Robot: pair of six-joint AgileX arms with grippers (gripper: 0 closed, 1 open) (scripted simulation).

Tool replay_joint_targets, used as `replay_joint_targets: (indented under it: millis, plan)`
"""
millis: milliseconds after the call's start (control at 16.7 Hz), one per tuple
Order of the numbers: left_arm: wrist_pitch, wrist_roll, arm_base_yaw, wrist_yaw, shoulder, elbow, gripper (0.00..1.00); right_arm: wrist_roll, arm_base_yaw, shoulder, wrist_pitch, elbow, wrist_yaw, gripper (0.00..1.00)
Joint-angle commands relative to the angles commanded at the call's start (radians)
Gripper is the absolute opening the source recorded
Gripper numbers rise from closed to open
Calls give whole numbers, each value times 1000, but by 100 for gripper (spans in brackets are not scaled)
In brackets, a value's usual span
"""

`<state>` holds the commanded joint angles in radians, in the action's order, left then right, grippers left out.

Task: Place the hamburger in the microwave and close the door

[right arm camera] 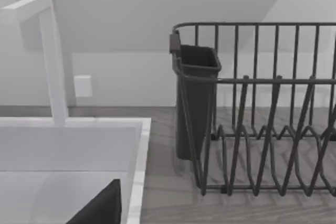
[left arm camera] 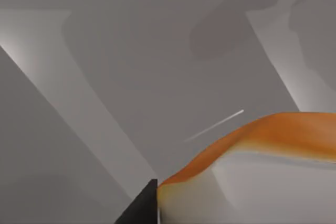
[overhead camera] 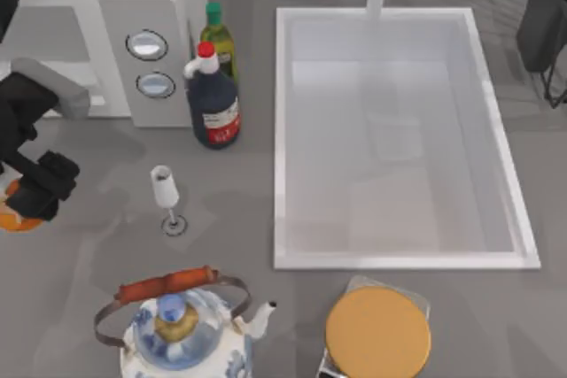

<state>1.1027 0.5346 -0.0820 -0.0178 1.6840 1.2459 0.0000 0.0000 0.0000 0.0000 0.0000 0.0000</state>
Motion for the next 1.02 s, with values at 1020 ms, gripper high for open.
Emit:
replay_joint_targets:
  millis: [1020]
  plan:
    - [-1006, -194, 119, -91, 159, -238, 0, 0, 0, 0, 0, 0, 0, 100]
